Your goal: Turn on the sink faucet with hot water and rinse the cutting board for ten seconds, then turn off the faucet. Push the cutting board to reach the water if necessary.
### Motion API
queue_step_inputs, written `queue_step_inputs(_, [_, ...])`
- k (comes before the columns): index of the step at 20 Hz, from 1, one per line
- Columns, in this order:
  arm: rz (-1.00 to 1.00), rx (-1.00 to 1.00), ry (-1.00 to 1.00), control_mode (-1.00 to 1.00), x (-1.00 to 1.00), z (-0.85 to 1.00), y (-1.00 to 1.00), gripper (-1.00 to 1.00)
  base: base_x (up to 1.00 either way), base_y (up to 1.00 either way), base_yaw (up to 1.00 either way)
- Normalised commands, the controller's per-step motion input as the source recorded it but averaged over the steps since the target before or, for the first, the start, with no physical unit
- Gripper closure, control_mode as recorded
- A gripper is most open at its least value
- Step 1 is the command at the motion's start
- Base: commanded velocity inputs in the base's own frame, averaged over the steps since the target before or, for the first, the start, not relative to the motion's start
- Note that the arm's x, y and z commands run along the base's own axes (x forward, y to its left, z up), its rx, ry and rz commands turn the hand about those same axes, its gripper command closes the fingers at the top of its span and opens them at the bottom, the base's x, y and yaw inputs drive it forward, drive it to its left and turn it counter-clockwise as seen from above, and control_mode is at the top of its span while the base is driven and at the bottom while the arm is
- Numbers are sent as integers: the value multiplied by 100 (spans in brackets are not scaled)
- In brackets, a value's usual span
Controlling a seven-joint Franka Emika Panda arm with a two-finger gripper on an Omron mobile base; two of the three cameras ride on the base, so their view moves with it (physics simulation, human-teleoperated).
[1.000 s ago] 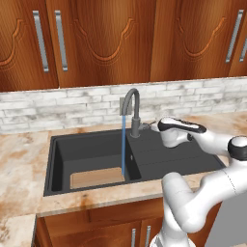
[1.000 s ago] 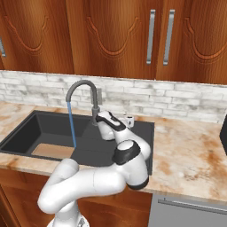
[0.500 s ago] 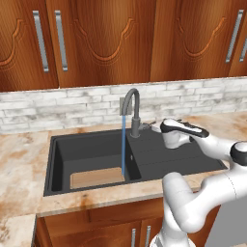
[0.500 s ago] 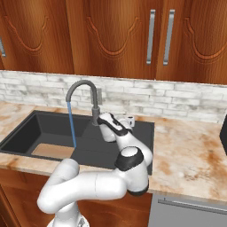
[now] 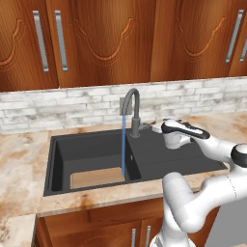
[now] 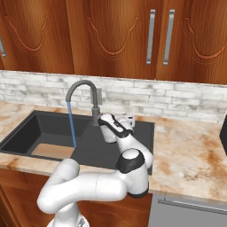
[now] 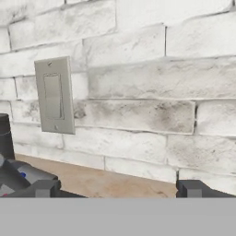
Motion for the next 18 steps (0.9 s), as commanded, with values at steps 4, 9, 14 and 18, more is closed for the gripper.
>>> queue_step_inputs(4, [0,0,0,-100,0,3,12,-100,0,0,0])
queue_step_inputs(9, [0,0,0,-100,0,1,15,-100,0,0,0])
queue_step_inputs(14, [0,0,0,-100,0,5,14,-100,0,0,0])
queue_step_inputs(18, [0,0,0,-100,5,10,14,-100,0,0,0])
